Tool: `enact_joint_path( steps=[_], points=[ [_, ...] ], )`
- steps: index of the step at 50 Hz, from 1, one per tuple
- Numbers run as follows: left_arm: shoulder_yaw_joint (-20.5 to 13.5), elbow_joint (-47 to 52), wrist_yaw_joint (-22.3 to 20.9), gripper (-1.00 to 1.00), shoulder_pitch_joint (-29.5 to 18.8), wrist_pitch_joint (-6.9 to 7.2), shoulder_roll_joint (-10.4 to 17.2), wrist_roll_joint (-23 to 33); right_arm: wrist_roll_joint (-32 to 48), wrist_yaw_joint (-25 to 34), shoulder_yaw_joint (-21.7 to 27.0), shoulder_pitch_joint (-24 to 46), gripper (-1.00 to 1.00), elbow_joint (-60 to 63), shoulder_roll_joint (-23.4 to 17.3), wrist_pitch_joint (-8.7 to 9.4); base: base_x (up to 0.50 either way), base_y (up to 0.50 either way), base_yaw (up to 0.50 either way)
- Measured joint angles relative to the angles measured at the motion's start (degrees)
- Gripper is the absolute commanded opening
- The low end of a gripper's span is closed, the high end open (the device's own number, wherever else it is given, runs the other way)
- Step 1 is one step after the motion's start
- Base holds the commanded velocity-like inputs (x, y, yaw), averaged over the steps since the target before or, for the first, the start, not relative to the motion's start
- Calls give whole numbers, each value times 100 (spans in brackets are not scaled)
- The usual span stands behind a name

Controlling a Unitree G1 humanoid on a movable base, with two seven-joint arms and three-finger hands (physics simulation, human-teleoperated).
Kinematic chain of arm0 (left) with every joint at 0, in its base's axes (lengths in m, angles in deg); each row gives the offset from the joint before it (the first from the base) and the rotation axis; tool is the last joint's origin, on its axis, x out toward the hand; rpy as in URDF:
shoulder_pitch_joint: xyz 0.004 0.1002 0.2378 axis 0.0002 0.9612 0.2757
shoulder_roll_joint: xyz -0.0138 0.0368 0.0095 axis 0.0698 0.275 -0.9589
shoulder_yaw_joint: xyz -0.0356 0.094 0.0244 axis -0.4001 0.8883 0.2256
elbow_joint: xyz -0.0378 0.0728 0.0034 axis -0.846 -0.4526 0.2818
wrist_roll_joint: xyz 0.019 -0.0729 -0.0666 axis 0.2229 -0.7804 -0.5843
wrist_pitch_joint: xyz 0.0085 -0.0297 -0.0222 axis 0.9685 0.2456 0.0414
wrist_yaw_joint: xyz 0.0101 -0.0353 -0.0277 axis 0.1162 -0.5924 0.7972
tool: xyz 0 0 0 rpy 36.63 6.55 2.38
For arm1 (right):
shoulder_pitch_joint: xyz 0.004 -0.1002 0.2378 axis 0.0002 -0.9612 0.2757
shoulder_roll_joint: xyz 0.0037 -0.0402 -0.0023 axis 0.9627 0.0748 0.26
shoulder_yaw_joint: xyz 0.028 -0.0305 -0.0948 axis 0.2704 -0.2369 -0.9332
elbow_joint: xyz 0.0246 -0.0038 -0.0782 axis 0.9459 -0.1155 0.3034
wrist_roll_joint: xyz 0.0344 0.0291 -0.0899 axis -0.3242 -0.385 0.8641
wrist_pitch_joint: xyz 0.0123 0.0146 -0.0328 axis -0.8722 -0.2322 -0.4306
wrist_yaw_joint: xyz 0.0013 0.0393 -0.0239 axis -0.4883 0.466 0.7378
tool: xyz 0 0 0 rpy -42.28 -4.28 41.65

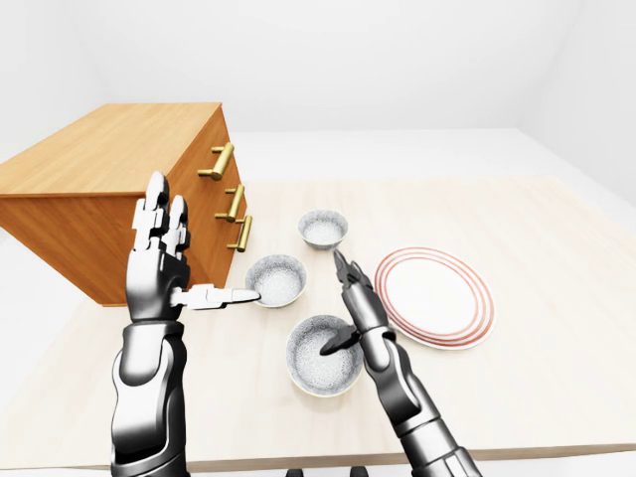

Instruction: Put the bowl at the front on the plate.

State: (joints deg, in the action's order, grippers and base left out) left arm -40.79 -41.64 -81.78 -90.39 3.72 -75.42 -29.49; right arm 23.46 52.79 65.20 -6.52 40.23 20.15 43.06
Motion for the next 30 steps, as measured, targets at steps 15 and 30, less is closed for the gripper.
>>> enact_joint_path(
  steps=[15,30],
  points=[
    [13,20,-4,100,22,0,-17,4,-97,-221,47,44,100,-463,4,0,0,0,0],
    [28,-67,-6,100,31,0,-28,5,-130,-300,40,43,100,-639,14,0,0,0,0]
  ],
)
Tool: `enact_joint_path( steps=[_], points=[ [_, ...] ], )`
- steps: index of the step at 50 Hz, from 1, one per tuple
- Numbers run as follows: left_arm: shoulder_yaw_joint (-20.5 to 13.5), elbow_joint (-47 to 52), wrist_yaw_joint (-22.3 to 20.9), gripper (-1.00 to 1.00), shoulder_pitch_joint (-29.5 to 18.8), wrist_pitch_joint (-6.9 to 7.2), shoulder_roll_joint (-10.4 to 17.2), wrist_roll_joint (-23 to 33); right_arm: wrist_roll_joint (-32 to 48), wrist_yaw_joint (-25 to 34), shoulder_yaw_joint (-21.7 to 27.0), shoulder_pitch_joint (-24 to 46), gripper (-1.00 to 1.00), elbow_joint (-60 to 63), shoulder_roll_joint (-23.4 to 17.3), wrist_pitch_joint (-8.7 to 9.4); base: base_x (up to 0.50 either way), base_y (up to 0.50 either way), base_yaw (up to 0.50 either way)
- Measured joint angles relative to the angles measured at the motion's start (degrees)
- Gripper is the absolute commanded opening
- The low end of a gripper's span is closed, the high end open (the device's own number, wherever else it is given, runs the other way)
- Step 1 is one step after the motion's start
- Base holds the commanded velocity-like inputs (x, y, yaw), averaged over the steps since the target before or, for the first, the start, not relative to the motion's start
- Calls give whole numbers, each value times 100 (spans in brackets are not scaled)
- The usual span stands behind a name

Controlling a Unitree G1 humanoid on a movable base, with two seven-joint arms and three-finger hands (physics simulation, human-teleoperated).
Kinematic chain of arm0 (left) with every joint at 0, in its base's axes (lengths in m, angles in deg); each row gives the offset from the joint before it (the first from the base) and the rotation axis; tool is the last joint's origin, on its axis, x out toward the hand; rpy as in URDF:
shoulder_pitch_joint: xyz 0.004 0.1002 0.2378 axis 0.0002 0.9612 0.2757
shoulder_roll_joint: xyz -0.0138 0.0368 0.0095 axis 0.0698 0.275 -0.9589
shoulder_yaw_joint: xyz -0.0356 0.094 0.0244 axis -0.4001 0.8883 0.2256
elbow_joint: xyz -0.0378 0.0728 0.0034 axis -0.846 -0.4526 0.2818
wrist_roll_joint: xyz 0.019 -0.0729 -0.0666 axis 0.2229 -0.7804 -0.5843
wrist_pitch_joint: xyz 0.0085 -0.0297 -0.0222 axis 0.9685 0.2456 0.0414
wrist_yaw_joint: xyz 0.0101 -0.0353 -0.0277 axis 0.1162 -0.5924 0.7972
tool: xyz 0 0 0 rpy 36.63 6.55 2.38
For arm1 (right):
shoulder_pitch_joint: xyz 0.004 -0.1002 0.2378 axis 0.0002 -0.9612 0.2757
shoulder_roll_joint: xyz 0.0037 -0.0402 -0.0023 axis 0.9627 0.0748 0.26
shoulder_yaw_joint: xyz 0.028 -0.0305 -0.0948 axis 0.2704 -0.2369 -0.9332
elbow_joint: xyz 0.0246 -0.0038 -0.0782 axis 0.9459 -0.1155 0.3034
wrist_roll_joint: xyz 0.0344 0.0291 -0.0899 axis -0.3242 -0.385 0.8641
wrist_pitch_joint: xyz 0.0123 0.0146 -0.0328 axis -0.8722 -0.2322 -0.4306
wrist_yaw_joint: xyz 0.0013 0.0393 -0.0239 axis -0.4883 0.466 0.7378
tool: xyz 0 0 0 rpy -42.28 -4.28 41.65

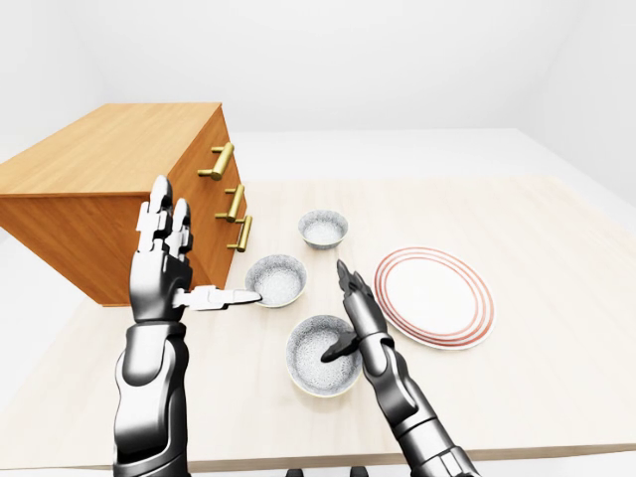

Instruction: Put the bowl at the front on the plate.

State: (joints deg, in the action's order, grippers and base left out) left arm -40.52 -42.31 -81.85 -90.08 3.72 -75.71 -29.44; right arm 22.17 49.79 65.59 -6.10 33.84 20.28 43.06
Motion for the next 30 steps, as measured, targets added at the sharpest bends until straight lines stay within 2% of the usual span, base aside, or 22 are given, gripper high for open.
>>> enact_joint_path(
  steps=[27,28,29,30],
  points=[
    [16,0,6,100,10,0,-7,-11,-54,-26,-27,-35,100,-78,22,0,0,0,0],
    [15,6,6,100,10,0,-7,-13,-54,-29,-28,-36,92,-84,22,0,0,0,0],
    [14,13,6,100,10,0,-7,-14,-54,-33,-28,-37,-27,-89,21,0,0,0,0],
    [13,21,7,100,11,0,-6,-16,-53,-36,-28,-39,-82,-94,20,0,0,0,0]
  ],
)
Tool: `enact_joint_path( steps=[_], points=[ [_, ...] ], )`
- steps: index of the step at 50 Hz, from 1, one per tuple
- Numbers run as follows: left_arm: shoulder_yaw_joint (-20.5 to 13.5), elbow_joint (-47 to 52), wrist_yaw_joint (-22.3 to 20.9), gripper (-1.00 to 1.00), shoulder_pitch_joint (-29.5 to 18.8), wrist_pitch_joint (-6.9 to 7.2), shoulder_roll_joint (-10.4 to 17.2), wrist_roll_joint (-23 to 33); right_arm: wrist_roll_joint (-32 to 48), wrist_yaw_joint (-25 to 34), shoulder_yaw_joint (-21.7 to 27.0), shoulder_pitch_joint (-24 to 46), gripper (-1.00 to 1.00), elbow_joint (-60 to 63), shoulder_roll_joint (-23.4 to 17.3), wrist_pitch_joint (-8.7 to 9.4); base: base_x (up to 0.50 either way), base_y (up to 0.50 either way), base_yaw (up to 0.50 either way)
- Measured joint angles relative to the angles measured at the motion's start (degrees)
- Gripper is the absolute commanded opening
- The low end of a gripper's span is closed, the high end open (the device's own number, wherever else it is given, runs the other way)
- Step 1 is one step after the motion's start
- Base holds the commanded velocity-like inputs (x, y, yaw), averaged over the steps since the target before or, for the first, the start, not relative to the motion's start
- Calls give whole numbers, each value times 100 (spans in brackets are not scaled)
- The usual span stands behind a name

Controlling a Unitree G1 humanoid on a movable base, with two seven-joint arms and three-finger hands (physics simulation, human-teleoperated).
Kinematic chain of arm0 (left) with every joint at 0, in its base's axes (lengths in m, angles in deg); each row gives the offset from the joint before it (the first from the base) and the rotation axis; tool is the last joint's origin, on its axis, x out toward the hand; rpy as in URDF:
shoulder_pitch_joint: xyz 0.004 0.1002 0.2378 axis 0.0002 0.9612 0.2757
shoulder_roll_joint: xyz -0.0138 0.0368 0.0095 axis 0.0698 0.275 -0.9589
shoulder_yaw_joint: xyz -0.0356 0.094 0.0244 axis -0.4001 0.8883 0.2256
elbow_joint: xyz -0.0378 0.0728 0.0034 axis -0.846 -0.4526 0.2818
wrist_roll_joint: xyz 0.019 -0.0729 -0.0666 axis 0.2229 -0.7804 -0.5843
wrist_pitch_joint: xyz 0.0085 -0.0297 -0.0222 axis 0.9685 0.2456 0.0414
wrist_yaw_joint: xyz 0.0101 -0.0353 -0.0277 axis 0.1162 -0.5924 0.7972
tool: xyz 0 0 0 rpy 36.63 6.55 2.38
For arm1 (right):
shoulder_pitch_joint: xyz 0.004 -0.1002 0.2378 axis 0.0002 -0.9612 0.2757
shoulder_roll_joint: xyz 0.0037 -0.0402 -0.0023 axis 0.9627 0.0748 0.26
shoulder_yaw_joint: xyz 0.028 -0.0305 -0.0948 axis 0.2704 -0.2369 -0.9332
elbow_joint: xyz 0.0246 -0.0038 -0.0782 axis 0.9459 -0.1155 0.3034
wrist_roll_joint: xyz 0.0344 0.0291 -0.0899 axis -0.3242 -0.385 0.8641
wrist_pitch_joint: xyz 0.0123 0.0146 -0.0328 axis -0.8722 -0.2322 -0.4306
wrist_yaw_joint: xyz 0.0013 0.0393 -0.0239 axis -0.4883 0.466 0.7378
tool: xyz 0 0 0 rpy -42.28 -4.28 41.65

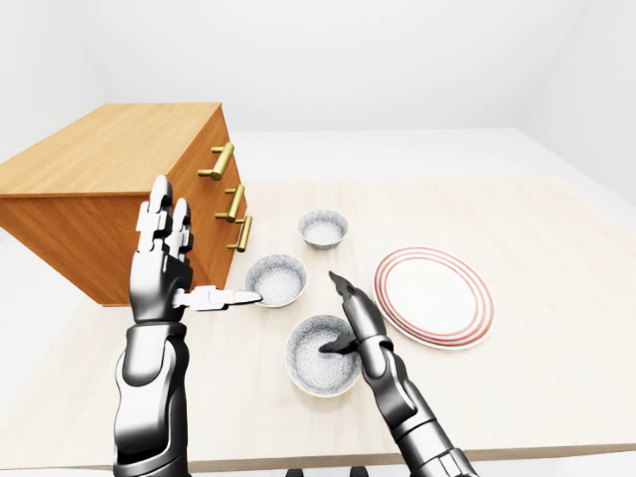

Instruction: Put the bowl at the front on the plate.

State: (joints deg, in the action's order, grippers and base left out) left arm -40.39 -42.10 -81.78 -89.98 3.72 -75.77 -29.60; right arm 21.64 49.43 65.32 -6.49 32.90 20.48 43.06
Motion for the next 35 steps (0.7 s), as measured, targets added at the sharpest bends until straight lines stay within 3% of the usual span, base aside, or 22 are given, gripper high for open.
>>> enact_joint_path(
  steps=[1,35],
  points=[
    [-1,8,0,100,0,0,0,-2,0,-1,-1,-2,-100,-5,0,0,0,0,0],
    [-22,25,4,100,-27,0,16,-27,-259,469,6,-31,-100,620,-13,0,0,0,0]
  ],
)
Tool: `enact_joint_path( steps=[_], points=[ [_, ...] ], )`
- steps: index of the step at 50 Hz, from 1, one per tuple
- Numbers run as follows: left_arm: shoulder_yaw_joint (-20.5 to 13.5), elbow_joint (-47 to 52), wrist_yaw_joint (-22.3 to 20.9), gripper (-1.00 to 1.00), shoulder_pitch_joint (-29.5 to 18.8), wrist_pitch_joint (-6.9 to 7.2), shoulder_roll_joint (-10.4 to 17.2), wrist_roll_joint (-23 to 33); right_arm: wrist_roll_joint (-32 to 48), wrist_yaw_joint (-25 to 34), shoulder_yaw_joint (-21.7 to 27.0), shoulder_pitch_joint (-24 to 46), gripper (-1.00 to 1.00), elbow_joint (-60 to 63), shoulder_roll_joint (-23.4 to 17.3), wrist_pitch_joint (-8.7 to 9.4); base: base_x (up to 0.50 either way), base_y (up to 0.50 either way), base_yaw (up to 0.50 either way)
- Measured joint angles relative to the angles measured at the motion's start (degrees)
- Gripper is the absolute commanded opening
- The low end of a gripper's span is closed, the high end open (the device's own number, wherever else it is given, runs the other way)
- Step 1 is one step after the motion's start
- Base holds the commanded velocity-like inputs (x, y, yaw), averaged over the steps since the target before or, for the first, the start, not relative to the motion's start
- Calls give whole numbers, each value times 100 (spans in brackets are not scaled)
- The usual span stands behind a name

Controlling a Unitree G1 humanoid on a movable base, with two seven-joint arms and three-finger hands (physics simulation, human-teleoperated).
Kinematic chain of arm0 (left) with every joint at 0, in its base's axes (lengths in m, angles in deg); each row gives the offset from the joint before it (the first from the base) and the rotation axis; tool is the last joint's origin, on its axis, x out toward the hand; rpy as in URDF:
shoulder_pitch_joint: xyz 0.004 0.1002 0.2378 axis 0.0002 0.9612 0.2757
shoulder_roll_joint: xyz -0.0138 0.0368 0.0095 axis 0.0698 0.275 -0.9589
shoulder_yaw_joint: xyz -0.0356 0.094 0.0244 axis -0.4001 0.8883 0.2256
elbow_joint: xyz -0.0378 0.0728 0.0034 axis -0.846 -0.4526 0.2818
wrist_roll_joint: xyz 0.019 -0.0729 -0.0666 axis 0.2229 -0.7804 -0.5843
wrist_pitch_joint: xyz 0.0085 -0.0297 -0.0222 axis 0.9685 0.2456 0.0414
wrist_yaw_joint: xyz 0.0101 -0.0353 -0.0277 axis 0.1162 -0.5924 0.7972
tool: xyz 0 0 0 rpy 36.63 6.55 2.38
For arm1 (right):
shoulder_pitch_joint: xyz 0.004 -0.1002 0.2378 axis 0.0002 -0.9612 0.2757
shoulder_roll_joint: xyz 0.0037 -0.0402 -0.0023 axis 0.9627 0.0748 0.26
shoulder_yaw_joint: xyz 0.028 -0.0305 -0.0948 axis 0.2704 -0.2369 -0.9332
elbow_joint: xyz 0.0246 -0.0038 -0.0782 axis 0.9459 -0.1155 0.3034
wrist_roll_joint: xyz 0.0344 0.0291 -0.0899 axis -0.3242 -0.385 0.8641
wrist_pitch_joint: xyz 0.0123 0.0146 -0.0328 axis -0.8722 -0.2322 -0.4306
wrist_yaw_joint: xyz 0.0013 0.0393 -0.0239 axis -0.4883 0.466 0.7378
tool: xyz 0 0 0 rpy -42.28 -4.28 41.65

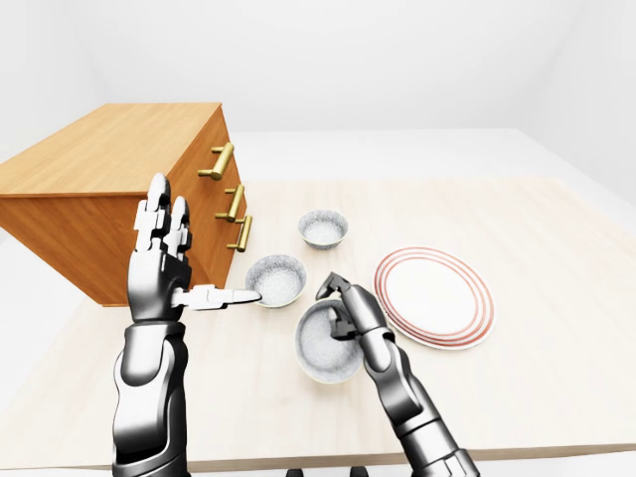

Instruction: Put the bowl at the front on the plate.

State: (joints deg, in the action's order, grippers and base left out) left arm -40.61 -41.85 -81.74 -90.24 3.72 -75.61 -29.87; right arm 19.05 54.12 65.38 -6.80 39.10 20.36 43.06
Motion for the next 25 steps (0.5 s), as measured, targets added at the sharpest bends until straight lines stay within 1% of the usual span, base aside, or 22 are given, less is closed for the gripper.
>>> enact_joint_path(
  steps=[12,25],
  points=[
    [0,10,9,100,3,0,-1,6,450,651,138,239,-100,783,-139,0,0,0,0],
    [-2,35,12,100,11,0,-5,12,694,1110,399,656,-100,1043,-318,0,0,0,0]
  ],
)
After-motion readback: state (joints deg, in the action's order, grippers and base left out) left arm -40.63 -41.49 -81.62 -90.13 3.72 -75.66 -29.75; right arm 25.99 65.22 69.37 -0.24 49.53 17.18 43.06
